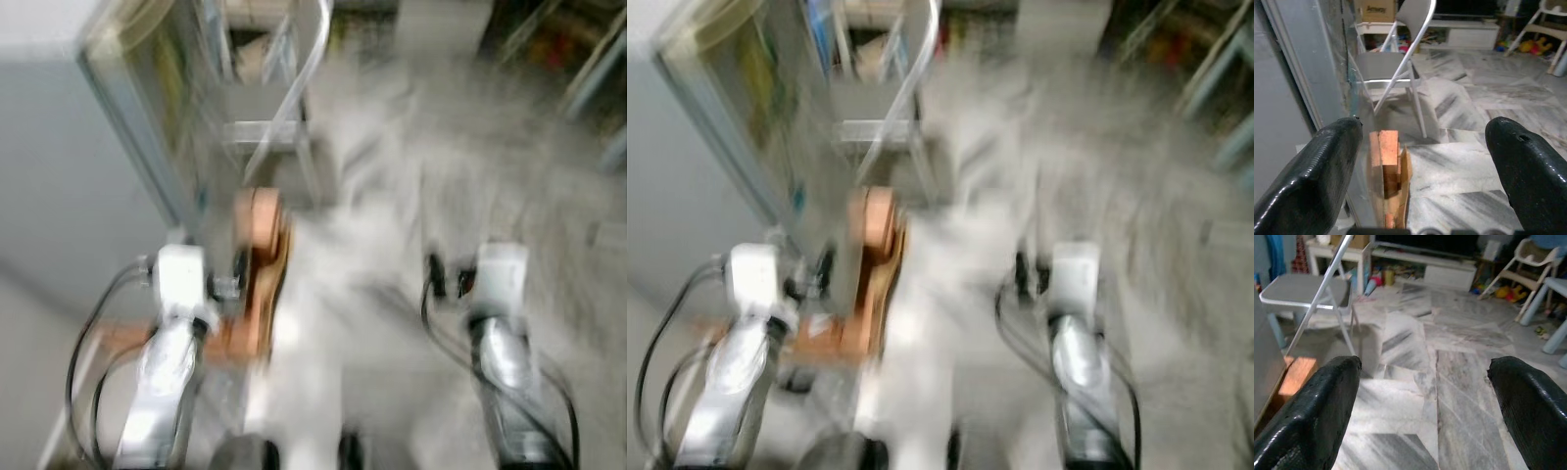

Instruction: Restocking fridge

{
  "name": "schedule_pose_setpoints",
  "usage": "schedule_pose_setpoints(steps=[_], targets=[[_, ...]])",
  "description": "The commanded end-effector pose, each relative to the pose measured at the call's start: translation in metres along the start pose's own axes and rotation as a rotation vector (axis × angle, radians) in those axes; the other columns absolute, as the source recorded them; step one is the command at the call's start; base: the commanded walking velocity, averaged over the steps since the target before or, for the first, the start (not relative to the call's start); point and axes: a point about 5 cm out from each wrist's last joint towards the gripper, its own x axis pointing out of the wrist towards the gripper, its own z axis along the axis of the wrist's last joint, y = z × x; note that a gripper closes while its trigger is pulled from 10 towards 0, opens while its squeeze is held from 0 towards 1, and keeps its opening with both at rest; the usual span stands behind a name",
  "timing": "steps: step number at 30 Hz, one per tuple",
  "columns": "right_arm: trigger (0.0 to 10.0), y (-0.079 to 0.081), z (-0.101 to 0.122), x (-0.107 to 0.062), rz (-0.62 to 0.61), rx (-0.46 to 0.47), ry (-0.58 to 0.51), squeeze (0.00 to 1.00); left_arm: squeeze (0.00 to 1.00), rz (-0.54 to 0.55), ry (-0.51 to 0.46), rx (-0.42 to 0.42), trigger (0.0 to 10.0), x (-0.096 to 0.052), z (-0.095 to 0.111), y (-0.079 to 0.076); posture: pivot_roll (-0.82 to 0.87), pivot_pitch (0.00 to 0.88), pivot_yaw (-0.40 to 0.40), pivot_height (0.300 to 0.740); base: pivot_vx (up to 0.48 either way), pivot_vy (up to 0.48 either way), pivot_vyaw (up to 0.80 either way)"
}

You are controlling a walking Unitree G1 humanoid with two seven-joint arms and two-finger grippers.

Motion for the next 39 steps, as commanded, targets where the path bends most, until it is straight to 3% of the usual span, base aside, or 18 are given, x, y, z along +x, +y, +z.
schedule_pose_setpoints(steps=[1, 9, 15, 19, 22, 30, 39], targets=[[10.0, 0.005, 0.002, 0.000, 0.011, 0.003, -0.008, 0.00, 0.00, 0.007, 0.007, 0.024, 10.0, -0.002, -0.001, 0.006, 0.04, 0.109, -0.018, 0.740, 0.000, 0.000, 0.00], [10.0, 0.005, 0.000, -0.001, 0.007, 0.004, 0.001, 0.00, 0.00, -0.008, -0.006, 0.024, 10.0, -0.003, 0.001, 0.004, 0.04, 0.115, -0.015, 0.740, 0.000, 0.000, -0.53], [10.0, 0.001, 0.001, -0.006, 0.000, -0.005, -0.005, 0.00, 0.00, 0.033, -0.027, 0.015, 10.0, -0.007, 0.004, 0.011, 0.04, 0.111, -0.016, 0.740, 0.000, 0.000, -0.53], [10.0, 0.000, 0.005, -0.015, 0.034, -0.094, -0.048, 0.00, 0.00, 0.070, -0.014, 0.011, 10.0, -0.011, 0.000, 0.017, 0.04, 0.102, -0.017, 0.740, 0.000, 0.000, 0.00], [10.0, -0.001, 0.005, -0.022, 0.051, -0.120, -0.053, 0.00, 0.00, 0.097, -0.022, 0.017, 10.0, -0.010, 0.001, 0.022, 0.04, 0.096, -0.017, 0.740, 0.287, 0.000, 0.00], [10.0, 0.001, 0.006, -0.020, 0.053, -0.145, -0.060, 0.00, 0.00, 0.096, -0.034, 0.010, 10.0, -0.004, 0.004, 0.019, 0.03, 0.096, -0.014, 0.740, 0.365, 0.000, 0.00], [10.0, 0.002, 0.004, -0.021, 0.059, -0.144, -0.052, 0.00, 0.00, 0.126, -0.020, 0.019, 10.0, -0.006, 0.002, 0.021, 0.03, 0.100, -0.014, 0.740, 0.281, 0.000, 0.00]])
